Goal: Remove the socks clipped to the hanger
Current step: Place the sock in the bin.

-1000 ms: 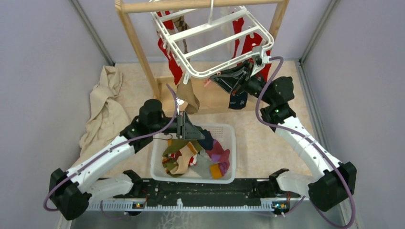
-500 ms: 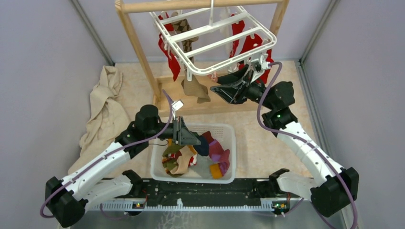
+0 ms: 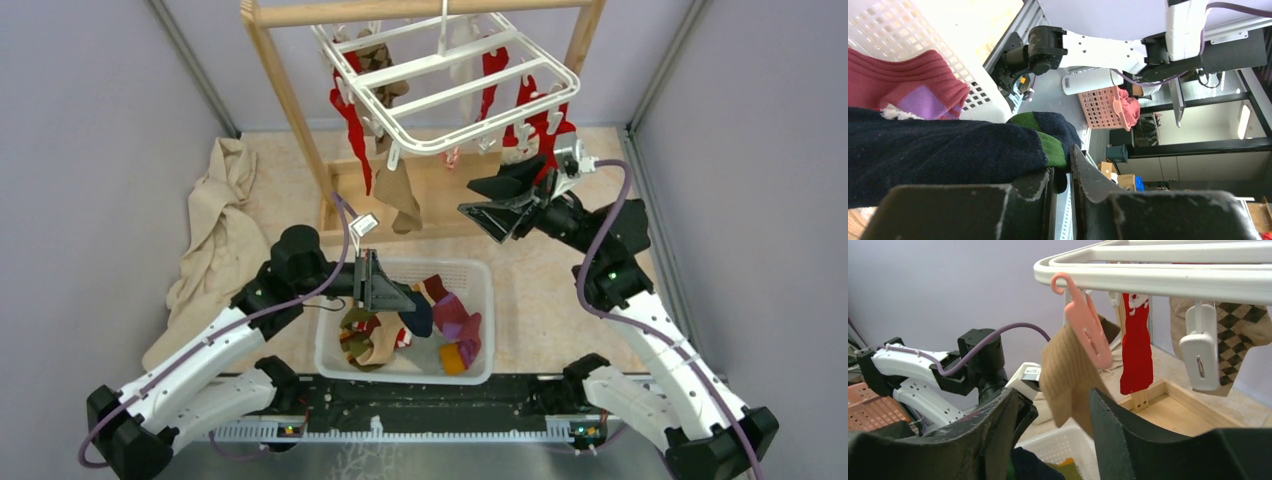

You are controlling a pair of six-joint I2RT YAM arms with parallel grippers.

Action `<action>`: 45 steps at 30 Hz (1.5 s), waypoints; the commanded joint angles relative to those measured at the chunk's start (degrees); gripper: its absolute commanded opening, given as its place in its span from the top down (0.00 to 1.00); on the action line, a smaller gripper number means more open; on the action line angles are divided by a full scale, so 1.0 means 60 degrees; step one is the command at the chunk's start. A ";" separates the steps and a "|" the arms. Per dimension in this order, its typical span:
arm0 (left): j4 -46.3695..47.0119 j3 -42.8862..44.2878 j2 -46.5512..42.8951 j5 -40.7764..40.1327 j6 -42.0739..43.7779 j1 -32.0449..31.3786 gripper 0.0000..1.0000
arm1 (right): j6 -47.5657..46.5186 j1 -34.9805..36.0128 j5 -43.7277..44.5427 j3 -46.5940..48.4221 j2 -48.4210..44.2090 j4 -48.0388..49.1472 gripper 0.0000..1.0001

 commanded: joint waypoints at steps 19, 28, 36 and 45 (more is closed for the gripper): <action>-0.1249 -0.1648 -0.0150 -0.1390 0.0810 -0.0074 0.63 | -0.0045 0.0079 0.0808 -0.0817 -0.2751 -0.4081 0.30; -0.3592 -0.1390 0.1038 -0.3945 0.2253 -0.0074 0.37 | 0.0053 0.0080 0.1229 -0.1252 -0.3000 -0.5414 0.30; -0.4312 -0.0504 0.1937 -0.4867 0.2641 -0.0103 0.02 | 0.0185 0.0080 0.1443 -0.1680 -0.2816 -0.5940 0.30; -0.4494 0.0544 0.1589 -0.5131 0.2155 -0.0118 0.01 | 0.0327 0.0064 0.1704 -0.1834 -0.2724 -0.6664 0.30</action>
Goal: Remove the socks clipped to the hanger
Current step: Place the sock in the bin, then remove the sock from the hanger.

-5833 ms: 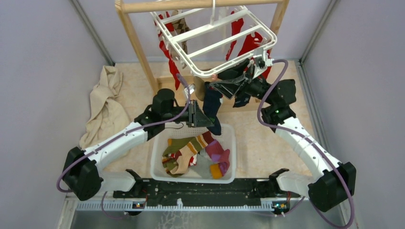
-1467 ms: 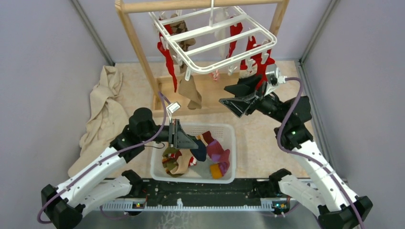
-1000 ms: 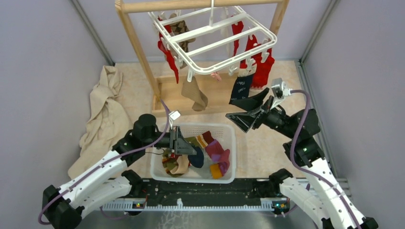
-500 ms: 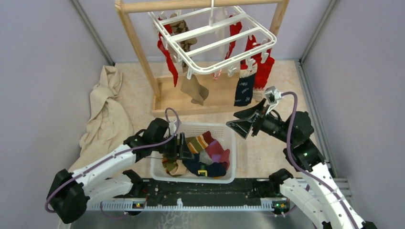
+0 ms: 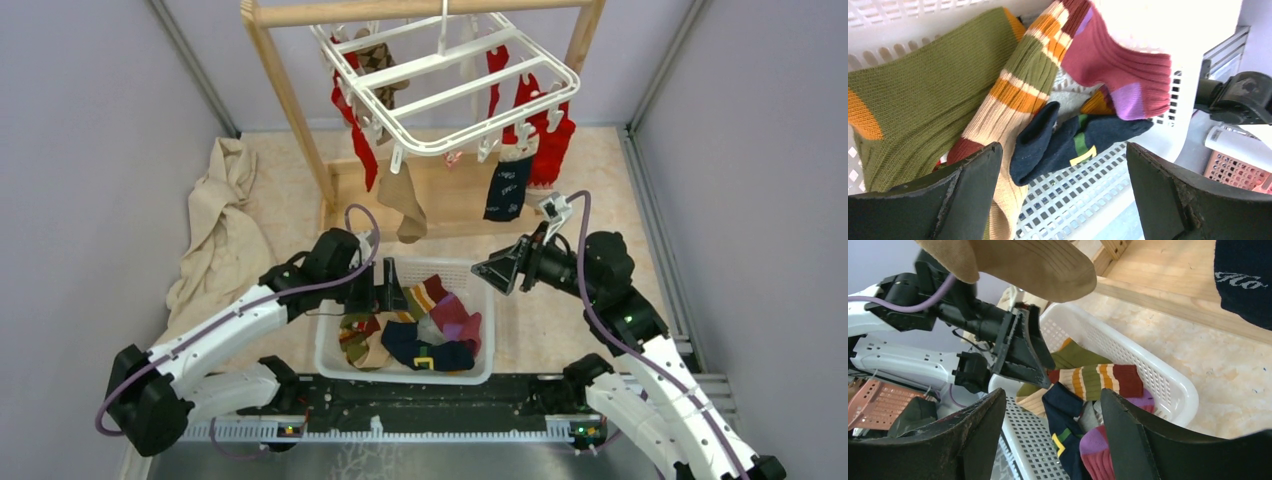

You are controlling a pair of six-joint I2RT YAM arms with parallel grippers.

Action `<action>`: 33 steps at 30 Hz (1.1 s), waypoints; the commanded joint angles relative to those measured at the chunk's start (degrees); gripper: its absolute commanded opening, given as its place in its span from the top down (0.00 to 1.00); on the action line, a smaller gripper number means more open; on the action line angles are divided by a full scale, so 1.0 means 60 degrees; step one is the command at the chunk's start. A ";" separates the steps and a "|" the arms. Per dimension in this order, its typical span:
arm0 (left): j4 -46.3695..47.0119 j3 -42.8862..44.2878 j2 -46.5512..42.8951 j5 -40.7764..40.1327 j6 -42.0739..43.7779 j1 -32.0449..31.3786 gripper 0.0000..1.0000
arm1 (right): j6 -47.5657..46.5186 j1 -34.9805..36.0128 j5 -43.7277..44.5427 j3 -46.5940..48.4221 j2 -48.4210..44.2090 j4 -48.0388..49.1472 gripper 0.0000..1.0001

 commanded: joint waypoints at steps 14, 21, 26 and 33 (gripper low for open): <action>0.0192 0.0365 -0.1560 -0.0546 -0.1093 -0.0133 0.01 | 0.0025 0.0065 0.0418 0.0108 -0.1000 -0.2677 0.31; 0.1505 0.0223 -0.1096 -0.0158 -0.1123 -0.0133 0.01 | -0.0221 0.0080 0.0886 0.0375 -0.0879 -0.3434 0.31; 0.2706 -0.0055 -0.0597 0.0336 -0.1012 -0.0133 0.01 | -0.0315 0.0084 0.1704 0.0355 -0.0833 -0.3598 0.31; 0.3119 0.0025 -0.0135 0.0917 -0.0499 -0.0126 0.01 | 0.0006 0.0080 0.3254 0.0375 -0.0702 -0.3071 0.31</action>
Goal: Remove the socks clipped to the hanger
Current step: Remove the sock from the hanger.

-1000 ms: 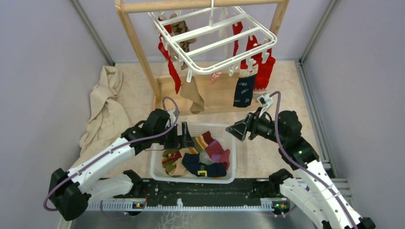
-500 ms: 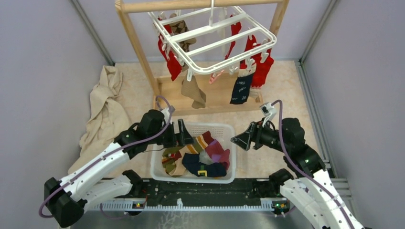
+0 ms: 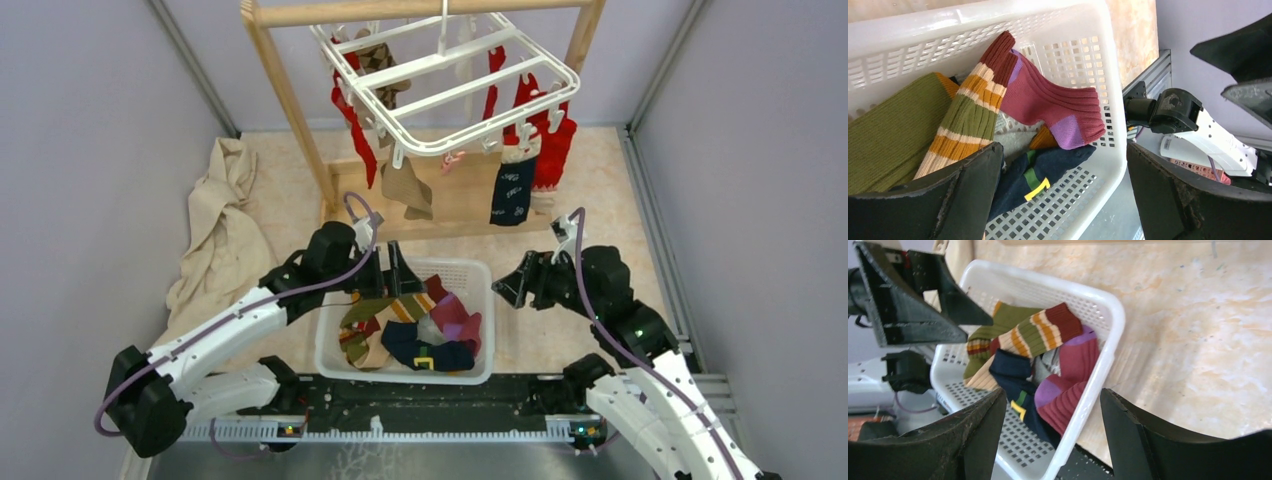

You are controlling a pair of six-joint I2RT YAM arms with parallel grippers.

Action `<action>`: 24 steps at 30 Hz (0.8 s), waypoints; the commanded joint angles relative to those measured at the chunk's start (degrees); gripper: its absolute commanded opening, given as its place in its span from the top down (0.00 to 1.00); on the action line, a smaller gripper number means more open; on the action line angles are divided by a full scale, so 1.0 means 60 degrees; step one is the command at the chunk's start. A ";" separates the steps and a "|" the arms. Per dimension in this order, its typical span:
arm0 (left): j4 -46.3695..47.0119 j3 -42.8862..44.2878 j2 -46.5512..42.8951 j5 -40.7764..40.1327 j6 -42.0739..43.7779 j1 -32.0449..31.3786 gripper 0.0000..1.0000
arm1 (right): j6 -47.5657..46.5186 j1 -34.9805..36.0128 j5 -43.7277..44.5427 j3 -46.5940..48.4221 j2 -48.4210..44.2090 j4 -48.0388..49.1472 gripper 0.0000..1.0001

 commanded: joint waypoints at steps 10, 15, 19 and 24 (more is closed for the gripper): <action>0.0161 0.0274 0.0149 0.1308 0.1065 -0.0013 0.01 | 0.0260 -0.0499 0.1841 0.1109 0.1543 0.3091 0.30; 0.0026 0.0272 -0.0055 0.1329 0.1018 -0.0016 0.01 | -0.0016 -0.1527 0.1997 0.1497 0.1531 0.3485 0.30; -0.0413 0.0435 -0.0127 0.1464 0.1113 -0.0015 0.01 | 0.0241 -0.2870 0.1639 0.1498 0.1596 0.3684 0.30; -0.0862 0.0477 -0.0340 0.1361 0.1175 -0.0010 0.01 | 0.0767 -0.3923 0.0473 0.1103 0.1815 0.5040 0.30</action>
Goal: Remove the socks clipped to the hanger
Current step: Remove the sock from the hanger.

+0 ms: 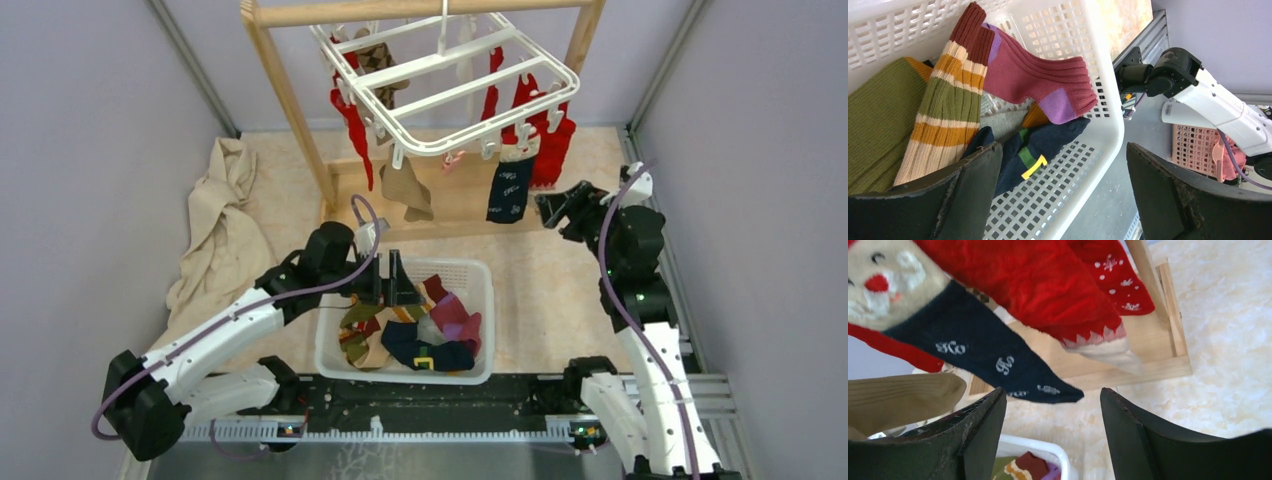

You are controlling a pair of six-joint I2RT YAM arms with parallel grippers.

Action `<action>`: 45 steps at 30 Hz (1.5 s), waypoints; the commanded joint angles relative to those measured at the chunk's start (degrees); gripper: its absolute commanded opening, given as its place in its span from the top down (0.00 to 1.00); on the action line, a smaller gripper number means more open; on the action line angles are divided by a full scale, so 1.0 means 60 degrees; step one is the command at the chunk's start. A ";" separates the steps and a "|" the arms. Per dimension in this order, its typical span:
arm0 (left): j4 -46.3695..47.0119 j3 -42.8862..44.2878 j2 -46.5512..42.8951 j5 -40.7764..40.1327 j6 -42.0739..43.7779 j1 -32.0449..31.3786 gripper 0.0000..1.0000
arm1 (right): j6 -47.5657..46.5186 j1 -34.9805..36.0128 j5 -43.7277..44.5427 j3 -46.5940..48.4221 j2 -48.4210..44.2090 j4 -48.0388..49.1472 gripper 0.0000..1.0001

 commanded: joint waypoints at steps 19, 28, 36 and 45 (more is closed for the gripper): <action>-0.0994 0.0550 -0.0171 0.0232 0.0236 -0.0024 0.01 | 0.1180 -0.2801 -0.4884 -0.0511 0.2828 0.6483 0.32; -0.0966 0.0662 0.0033 0.0313 0.0259 -0.0017 0.01 | 0.1966 -0.2805 -0.5703 -0.0393 0.4171 0.8236 0.40; -0.0949 0.0780 0.0080 0.0312 0.0145 -0.0016 0.01 | 0.2557 -0.2790 -0.6071 -0.0483 0.4621 0.9209 0.42; -0.1161 0.0774 -0.0165 0.0343 0.0054 -0.0016 0.01 | 0.2290 -0.2642 -0.5987 -0.0666 0.4605 0.9167 0.30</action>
